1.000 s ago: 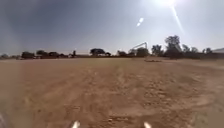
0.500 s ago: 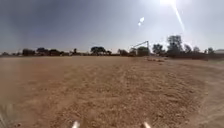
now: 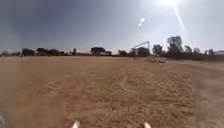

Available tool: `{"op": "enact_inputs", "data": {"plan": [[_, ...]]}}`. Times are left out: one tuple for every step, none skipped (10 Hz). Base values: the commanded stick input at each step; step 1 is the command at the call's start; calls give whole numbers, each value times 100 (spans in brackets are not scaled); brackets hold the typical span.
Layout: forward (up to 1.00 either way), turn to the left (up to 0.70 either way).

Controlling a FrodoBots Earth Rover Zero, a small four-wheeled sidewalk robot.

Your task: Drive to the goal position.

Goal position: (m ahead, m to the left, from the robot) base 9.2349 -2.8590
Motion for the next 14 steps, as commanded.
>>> {"op": "enact_inputs", "data": {"plan": [[70, 0], [70, 0], [70, 0], [70, 0], [70, 0], [70, 0], [70, 0], [70, 0], [70, 0], [70, 0], [70, 0], [70, 0], [70, 0], [70, 0]]}}
